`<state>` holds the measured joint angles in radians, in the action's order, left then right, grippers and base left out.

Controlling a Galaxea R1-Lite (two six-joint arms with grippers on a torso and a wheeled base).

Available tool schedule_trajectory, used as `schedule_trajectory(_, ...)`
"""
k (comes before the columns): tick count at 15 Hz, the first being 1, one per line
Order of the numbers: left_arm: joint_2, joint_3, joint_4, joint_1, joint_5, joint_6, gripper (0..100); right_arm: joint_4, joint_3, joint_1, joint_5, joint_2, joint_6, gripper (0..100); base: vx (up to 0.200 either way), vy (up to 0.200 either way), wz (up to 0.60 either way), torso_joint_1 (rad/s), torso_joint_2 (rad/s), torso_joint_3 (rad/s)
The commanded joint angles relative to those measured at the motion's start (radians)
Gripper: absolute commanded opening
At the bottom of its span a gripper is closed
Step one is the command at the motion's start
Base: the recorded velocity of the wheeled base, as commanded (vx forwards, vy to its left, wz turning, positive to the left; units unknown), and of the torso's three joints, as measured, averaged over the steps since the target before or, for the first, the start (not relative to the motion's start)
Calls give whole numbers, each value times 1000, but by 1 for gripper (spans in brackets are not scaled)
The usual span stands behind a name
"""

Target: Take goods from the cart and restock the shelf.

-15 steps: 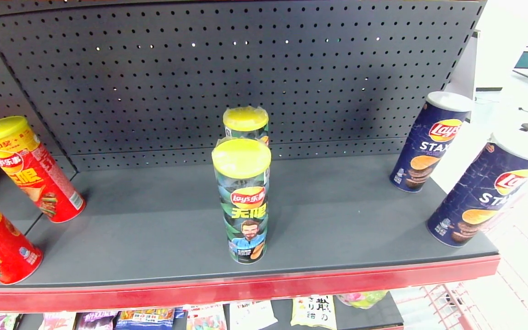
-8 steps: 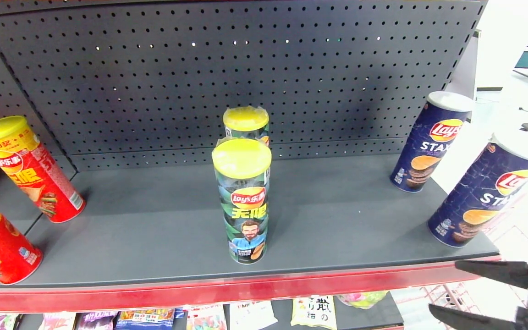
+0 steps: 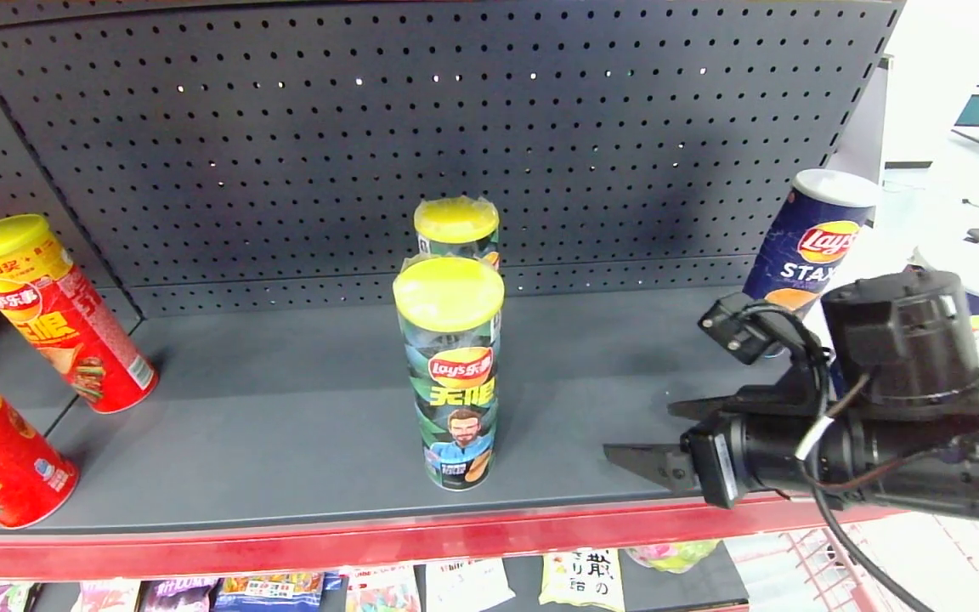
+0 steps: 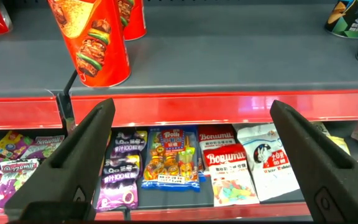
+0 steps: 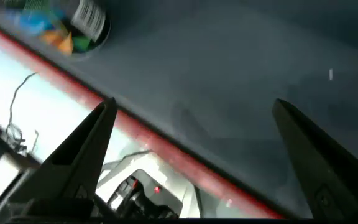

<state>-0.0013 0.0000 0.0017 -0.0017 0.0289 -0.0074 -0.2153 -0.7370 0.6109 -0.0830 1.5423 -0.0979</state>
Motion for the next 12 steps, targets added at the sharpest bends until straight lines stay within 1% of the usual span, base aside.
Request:
schedule_trajectory(1,1,0,0,0,0,0,100,-3,-65,21,20,120,-5,100,0,0,0,0,0,0)
schedule_trajectory(3,1,0,0,0,0,0,100,-3,-102,24,20,151,-8,100,0,0,0,0,0,0)
schedule_trajectory(7,1,0,0,2,2,0,100,-4,-150,58,22,191,-8,100,0,0,0,0,0,0)
schedule_trajectory(12,1,0,0,0,2,0,100,-4,-197,92,58,228,-6,100,0,0,0,0,0,0)
